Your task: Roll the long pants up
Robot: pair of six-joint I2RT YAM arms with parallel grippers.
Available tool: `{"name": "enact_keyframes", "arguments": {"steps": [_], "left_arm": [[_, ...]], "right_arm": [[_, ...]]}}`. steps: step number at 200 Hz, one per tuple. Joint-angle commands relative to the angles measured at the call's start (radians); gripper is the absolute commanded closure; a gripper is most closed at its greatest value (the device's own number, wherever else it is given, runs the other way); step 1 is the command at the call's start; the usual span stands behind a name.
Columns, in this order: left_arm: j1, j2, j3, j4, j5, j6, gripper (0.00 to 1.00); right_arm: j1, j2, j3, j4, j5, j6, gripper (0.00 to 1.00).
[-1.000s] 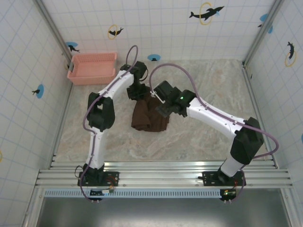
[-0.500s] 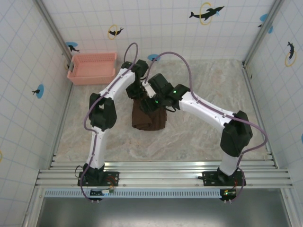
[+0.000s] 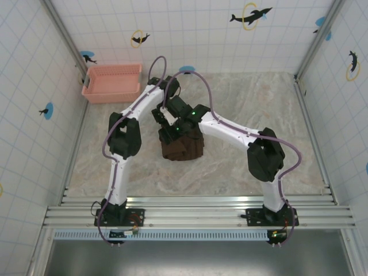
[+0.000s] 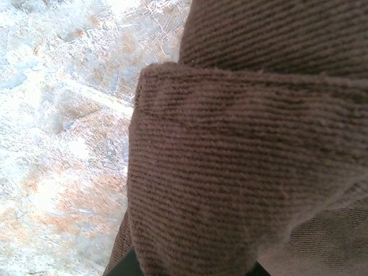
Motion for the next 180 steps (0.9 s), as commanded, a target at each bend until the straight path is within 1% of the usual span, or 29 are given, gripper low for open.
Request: {"name": "enact_keyframes", "arguments": {"steps": [1,25,37,47,62,71,88,112,124,127,141,161,180], "left_arm": [[-0.009,0.02,-0.005,-0.037,0.047,-0.049,1.0],[-0.009,0.029,0.002,-0.032,0.065,-0.067,1.0],[-0.009,0.036,0.016,-0.046,0.062,-0.074,1.0],[-0.009,0.04,0.022,-0.049,0.065,-0.073,1.0],[-0.009,0.041,0.024,-0.059,0.067,-0.083,1.0],[-0.009,0.041,0.021,-0.055,0.071,-0.087,1.0],[-0.009,0.043,0.018,-0.054,0.088,-0.1,1.0],[-0.013,0.046,0.032,-0.06,0.1,-0.112,1.0],[-0.015,0.046,0.046,-0.062,0.107,-0.11,1.0],[-0.015,0.079,0.051,-0.066,0.109,-0.11,1.0],[-0.017,0.091,0.066,-0.077,0.111,-0.109,1.0],[-0.017,0.098,0.071,-0.071,0.123,-0.11,1.0],[-0.017,0.103,0.076,-0.061,0.13,-0.113,1.0]], "right_arm": [[0.041,0.006,0.022,-0.057,0.118,-0.062,0.09],[0.095,0.034,0.023,-0.081,0.228,-0.132,0.09],[0.123,0.071,0.058,-0.132,0.333,-0.141,0.09],[0.134,0.089,0.069,-0.145,0.384,-0.156,0.09],[0.133,0.104,0.07,-0.147,0.449,-0.146,0.09],[0.134,0.123,0.086,-0.163,0.509,-0.14,0.09],[0.138,0.158,0.105,-0.177,0.566,-0.144,0.1],[0.164,0.192,0.1,-0.182,0.71,-0.146,0.1],[0.179,0.21,0.095,-0.173,0.758,-0.149,0.1],[0.185,0.215,0.094,-0.169,0.769,-0.147,0.1],[0.22,0.234,0.101,-0.153,0.816,-0.15,0.09],[0.27,0.291,0.171,-0.193,0.906,-0.133,0.08],[0.286,0.371,0.249,-0.272,0.97,-0.08,0.07]]}}
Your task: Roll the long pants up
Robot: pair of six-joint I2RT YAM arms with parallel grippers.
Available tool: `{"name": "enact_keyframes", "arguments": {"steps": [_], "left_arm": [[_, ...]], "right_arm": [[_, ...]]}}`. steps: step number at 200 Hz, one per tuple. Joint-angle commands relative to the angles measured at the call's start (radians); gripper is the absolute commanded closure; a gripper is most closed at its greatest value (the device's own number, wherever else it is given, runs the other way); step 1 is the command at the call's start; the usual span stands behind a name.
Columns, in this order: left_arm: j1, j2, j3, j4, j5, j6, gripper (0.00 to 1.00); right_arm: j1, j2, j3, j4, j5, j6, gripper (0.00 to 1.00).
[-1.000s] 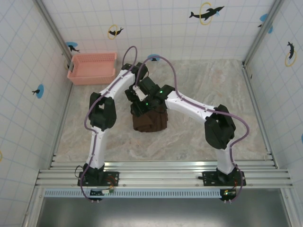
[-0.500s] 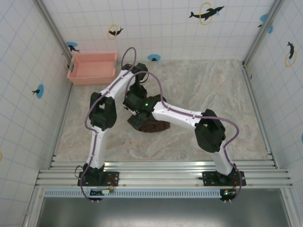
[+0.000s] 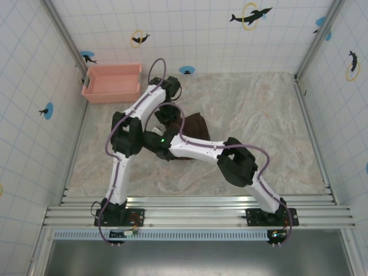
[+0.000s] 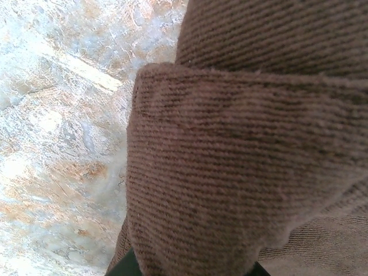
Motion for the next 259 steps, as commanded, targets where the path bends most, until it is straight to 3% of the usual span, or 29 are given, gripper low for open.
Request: {"name": "enact_keyframes", "arguments": {"steps": [1,67,112,132,142,170,199,217,227,236,259], "left_arm": [[-0.017,0.043,0.017,-0.046,0.038,-0.023,1.0],[-0.017,0.027,-0.008,-0.042,0.048,-0.026,1.0],[-0.017,0.02,-0.029,-0.024,0.075,-0.031,1.0],[-0.017,0.013,-0.045,-0.012,0.087,-0.038,1.0],[-0.016,0.009,-0.052,-0.005,0.092,-0.043,1.0],[-0.012,0.007,-0.064,0.009,0.099,-0.05,1.0],[0.001,-0.041,-0.094,0.065,0.106,-0.06,1.0],[0.012,-0.062,-0.127,0.128,0.116,-0.07,0.82],[0.02,-0.08,-0.15,0.17,0.121,-0.079,0.57],[0.026,-0.094,-0.163,0.202,0.117,-0.086,0.44],[0.046,-0.125,-0.171,0.269,0.097,-0.092,0.31]], "right_arm": [[0.033,0.102,0.098,-0.093,0.153,0.048,0.07],[0.043,0.281,0.265,-0.238,0.375,0.127,0.01],[0.034,0.312,0.278,-0.239,0.431,0.138,0.05],[0.025,0.32,0.273,-0.239,0.438,0.154,0.21],[0.02,0.322,0.266,-0.242,0.435,0.161,0.39],[0.011,0.305,0.228,-0.224,0.438,0.182,0.76],[0.004,0.221,0.126,-0.136,0.38,0.176,0.86],[-0.009,0.146,0.05,-0.079,0.292,0.185,0.88],[-0.02,0.105,0.007,-0.049,0.221,0.188,0.89],[-0.03,0.067,-0.034,-0.034,0.176,0.211,0.9],[-0.06,-0.054,-0.159,0.047,0.056,0.245,0.93]]}}
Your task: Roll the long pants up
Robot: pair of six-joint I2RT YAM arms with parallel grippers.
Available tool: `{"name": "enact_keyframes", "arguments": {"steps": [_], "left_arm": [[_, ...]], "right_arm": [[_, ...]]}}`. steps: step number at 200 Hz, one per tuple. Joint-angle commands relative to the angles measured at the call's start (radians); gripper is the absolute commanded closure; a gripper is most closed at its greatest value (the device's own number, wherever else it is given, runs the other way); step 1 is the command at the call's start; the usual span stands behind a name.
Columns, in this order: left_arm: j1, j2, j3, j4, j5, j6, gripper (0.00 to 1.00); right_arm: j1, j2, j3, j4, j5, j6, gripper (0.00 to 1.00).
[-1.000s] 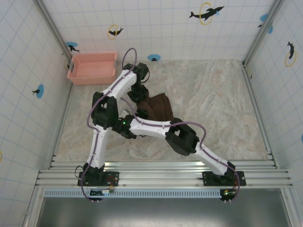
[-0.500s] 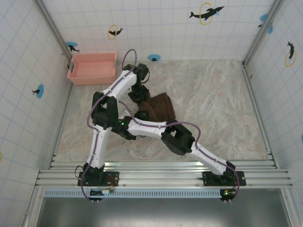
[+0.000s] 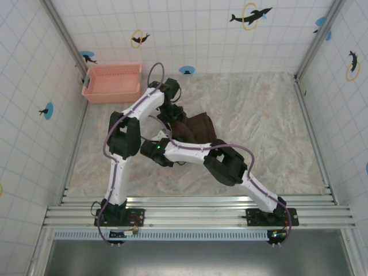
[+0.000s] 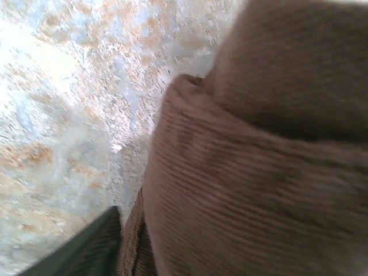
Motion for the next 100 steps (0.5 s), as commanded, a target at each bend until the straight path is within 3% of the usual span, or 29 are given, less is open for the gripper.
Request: {"name": "enact_keyframes", "arguments": {"steps": [1,52,100], "left_arm": [[0.04,-0.053,-0.015,0.097,-0.029,-0.026,0.31],[0.133,-0.094,-0.017,0.144,-0.065,-0.02,0.25],[0.187,-0.128,-0.073,0.178,-0.084,0.016,0.22]], "right_arm": [[-0.039,-0.15,-0.111,0.072,-0.201,0.073,0.93],[-0.145,-0.35,-0.302,0.232,-0.464,0.148,0.96],[-0.298,-0.512,-0.551,0.497,-0.721,0.277,0.99]]}}
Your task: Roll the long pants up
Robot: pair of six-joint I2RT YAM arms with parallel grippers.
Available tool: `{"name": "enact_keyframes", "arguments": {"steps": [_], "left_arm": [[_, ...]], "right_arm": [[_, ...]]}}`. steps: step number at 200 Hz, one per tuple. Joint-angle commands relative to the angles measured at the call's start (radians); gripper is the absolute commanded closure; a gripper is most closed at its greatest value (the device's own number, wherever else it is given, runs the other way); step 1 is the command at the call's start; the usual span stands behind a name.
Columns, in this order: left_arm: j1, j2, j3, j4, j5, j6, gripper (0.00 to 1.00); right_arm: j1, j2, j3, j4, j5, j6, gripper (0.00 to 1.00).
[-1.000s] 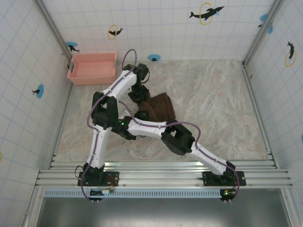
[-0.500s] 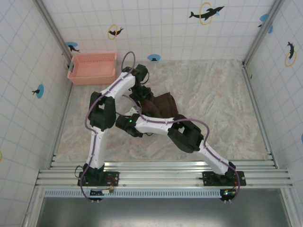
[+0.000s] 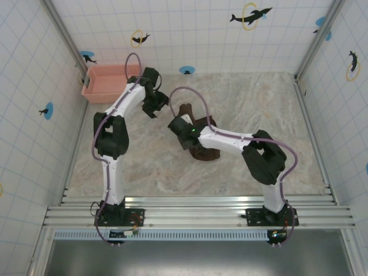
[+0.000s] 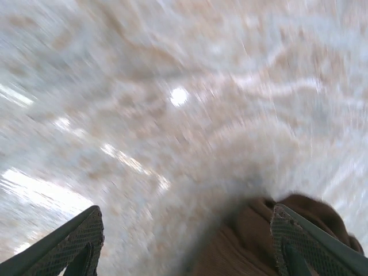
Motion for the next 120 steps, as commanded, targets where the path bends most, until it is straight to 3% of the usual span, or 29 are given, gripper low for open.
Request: {"name": "enact_keyframes", "arguments": {"steps": [1,55,90,120], "left_arm": [[0.015,-0.039,-0.031,0.016,-0.047,0.018,0.22],[0.023,-0.031,-0.088,0.034,-0.021,0.04,0.22],[0.012,-0.022,-0.091,0.016,-0.025,0.075,0.22],[-0.016,-0.009,-0.071,0.01,-0.026,0.115,0.21]], "right_arm": [[-0.077,-0.09,-0.12,0.146,-0.182,0.144,0.99],[-0.285,-0.116,-0.478,0.699,-0.493,0.503,1.0],[-0.341,-0.039,-0.618,0.98,-0.547,0.725,1.0],[-0.369,0.028,-0.591,0.954,-0.604,0.778,1.0]]}}
